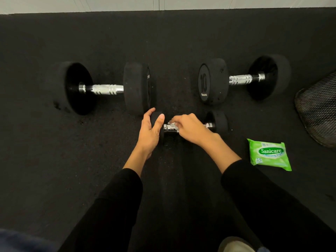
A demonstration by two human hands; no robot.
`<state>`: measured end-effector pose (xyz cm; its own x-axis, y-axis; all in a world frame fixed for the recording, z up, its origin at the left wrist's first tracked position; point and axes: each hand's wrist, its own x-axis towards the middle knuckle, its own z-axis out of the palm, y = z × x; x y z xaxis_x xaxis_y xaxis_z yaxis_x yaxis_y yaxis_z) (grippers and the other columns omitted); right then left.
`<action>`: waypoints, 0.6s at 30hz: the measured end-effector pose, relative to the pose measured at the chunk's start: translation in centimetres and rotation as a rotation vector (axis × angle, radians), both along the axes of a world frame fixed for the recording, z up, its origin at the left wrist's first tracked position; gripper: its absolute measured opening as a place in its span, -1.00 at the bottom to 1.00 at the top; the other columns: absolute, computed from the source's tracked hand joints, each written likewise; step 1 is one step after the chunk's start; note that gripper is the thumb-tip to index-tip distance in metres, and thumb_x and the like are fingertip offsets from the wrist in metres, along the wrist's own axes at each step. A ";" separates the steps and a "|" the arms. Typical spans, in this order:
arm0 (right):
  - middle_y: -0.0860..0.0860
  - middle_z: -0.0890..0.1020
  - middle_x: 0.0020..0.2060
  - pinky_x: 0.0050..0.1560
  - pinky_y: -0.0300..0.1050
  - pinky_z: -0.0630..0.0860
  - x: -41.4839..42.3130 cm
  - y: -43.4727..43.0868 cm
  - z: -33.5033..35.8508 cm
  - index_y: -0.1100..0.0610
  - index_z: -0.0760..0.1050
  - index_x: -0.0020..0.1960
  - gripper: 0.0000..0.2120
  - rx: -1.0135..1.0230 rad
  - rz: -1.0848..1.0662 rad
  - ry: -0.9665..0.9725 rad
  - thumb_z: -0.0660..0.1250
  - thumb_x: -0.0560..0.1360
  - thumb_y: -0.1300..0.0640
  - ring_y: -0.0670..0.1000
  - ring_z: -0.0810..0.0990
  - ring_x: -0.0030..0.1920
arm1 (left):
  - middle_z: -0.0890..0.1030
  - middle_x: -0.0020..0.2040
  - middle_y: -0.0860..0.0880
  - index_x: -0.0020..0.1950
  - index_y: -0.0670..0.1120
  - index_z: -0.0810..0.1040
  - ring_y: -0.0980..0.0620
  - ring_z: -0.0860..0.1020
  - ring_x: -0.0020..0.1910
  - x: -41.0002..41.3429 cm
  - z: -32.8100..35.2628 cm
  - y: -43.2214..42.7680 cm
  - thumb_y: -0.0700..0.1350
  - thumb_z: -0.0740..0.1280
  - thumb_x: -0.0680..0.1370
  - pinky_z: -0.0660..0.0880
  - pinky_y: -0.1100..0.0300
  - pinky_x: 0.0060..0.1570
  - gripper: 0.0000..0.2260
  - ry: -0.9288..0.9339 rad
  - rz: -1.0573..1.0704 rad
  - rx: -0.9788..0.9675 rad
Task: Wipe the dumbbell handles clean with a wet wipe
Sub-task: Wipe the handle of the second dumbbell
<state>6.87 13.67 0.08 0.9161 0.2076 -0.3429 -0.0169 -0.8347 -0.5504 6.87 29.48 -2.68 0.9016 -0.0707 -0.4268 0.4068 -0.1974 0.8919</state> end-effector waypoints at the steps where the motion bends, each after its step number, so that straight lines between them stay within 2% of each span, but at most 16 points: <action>1: 0.15 0.61 0.10 0.12 0.04 0.50 -0.4 0.5 -0.2 0.13 0.52 0.25 -0.70 0.012 -0.007 -0.021 0.14 0.58 0.25 0.14 0.57 0.11 | 0.27 0.49 -0.05 0.49 0.14 0.19 -0.04 0.32 0.42 0.0 0.0 0.0 0.16 0.24 0.57 0.34 -0.06 0.38 -0.48 0.000 -0.003 -0.003; 3: 0.12 0.56 0.23 0.30 -0.04 0.38 -1.7 1.2 -0.6 0.13 0.48 0.30 -0.67 0.034 0.010 -0.084 0.14 0.58 0.27 0.10 0.48 0.29 | 0.24 0.51 -0.05 0.49 0.13 0.18 -0.03 0.26 0.46 -0.1 0.0 0.0 0.15 0.23 0.58 0.29 0.04 0.37 -0.49 -0.003 -0.011 0.002; 5: 0.05 0.44 0.38 0.43 -0.16 0.12 -3.0 0.9 -0.8 0.14 0.42 0.36 -0.63 0.039 0.049 -0.132 0.15 0.58 0.30 -0.01 0.30 0.44 | 0.23 0.51 -0.04 0.50 0.12 0.18 -0.02 0.25 0.46 -0.1 0.0 -0.1 0.14 0.23 0.58 0.28 0.11 0.32 -0.49 -0.005 -0.008 0.007; 8: -0.01 0.36 0.43 0.45 -0.21 -0.05 -4.0 -0.6 -0.7 0.10 0.36 0.41 -0.59 0.037 0.056 -0.173 0.16 0.59 0.30 -0.11 0.20 0.47 | 0.27 0.48 -0.05 0.49 0.13 0.19 -0.05 0.30 0.43 -0.1 -0.1 0.0 0.17 0.24 0.57 0.33 -0.04 0.37 -0.48 0.000 -0.002 0.002; 11: 0.02 0.46 0.36 0.46 -0.11 -0.04 -2.8 -1.1 -1.0 0.09 0.41 0.38 -0.64 0.012 0.002 -0.173 0.15 0.61 0.26 -0.05 0.33 0.42 | 0.29 0.47 -0.05 0.48 0.15 0.20 -0.05 0.33 0.41 -0.1 -0.1 0.0 0.18 0.24 0.56 0.35 -0.10 0.36 -0.49 0.006 0.002 0.003; 13: 0.07 0.60 0.18 0.46 -0.04 0.03 -1.7 -0.4 -1.2 0.12 0.48 0.30 -0.70 -0.018 -0.052 -0.162 0.14 0.61 0.23 0.03 0.52 0.25 | 0.31 0.45 -0.05 0.48 0.14 0.21 -0.05 0.35 0.40 0.0 0.0 0.0 0.19 0.25 0.55 0.37 -0.09 0.35 -0.47 0.007 0.011 -0.007; 15: 0.08 0.66 -0.01 0.45 -0.01 0.11 -1.0 0.6 -1.6 0.13 0.52 0.22 -0.73 -0.015 -0.130 -0.140 0.13 0.60 0.22 0.08 0.59 0.06 | 0.31 0.45 -0.05 0.47 0.15 0.21 -0.06 0.36 0.39 0.0 0.0 0.0 0.20 0.26 0.54 0.38 -0.11 0.34 -0.46 0.010 0.010 -0.008; 16: 0.09 0.65 -0.02 0.44 0.00 0.16 -0.9 1.2 -1.8 0.14 0.53 0.20 -0.74 -0.014 -0.155 -0.140 0.14 0.60 0.22 0.10 0.59 0.05 | 0.31 0.45 -0.05 0.47 0.15 0.21 -0.07 0.36 0.39 -0.1 0.0 0.0 0.21 0.26 0.53 0.38 -0.11 0.34 -0.46 0.013 0.008 -0.009; 18: 0.10 0.63 0.09 0.44 -0.02 0.18 -1.4 2.0 -2.0 0.14 0.50 0.25 -0.72 -0.017 -0.156 -0.160 0.15 0.59 0.23 0.11 0.54 0.18 | 0.30 0.46 -0.06 0.47 0.16 0.21 -0.07 0.36 0.39 -0.1 0.1 0.0 0.21 0.26 0.53 0.38 -0.12 0.34 -0.46 0.016 0.003 -0.015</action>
<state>5.47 15.64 -1.87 0.9797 0.0547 -0.1930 -0.0599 -0.8383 -0.5419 6.76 29.49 -2.61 0.8949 -0.0742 -0.4401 0.4216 -0.1830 0.8881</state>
